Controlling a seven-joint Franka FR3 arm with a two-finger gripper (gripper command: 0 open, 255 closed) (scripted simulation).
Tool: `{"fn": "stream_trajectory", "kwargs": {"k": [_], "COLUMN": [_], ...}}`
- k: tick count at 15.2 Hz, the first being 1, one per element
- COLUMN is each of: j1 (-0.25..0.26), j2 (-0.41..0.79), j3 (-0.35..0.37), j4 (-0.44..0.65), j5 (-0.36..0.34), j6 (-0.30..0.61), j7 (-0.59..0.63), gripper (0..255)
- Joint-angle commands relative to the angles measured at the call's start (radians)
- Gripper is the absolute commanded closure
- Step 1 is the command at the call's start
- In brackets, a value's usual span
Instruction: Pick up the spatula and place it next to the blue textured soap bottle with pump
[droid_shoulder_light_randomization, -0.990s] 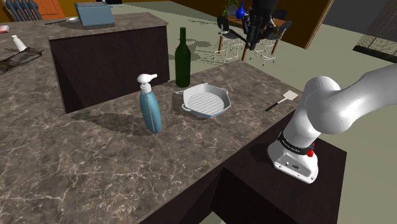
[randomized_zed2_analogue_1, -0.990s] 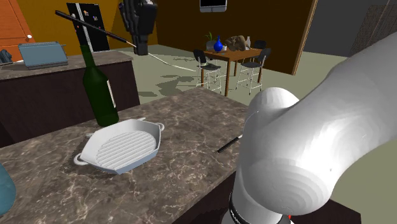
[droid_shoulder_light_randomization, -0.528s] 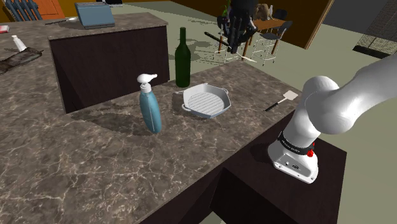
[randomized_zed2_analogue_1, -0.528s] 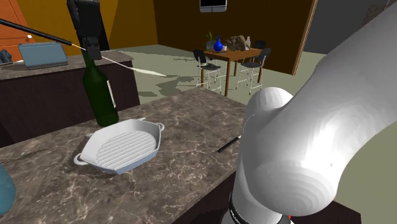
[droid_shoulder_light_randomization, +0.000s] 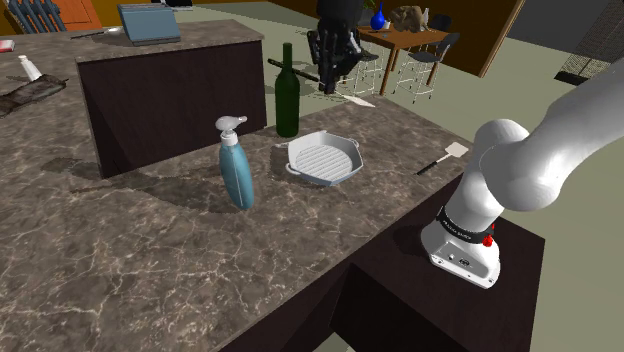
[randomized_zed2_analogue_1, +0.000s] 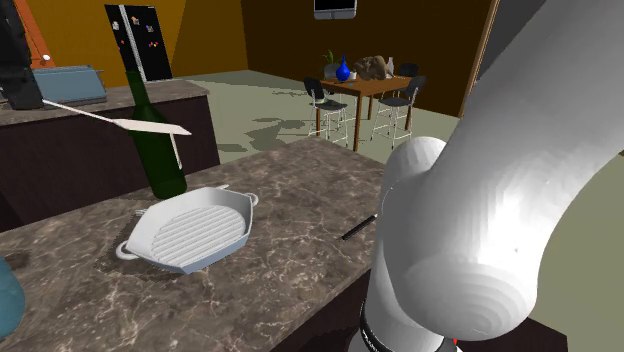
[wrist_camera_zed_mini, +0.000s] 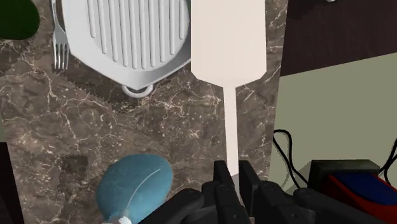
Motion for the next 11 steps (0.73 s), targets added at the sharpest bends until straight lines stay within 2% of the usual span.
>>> {"fn": "stream_trajectory", "kwargs": {"k": [1, 11], "j1": [0.01, 0.061], "j2": [0.059, 0.388], "j3": [0.03, 0.158], "j4": [0.046, 0.376], "j5": [0.007, -0.027], "j6": [0.016, 0.024], "j7": [0.038, 0.228], "gripper": [255, 255]}}
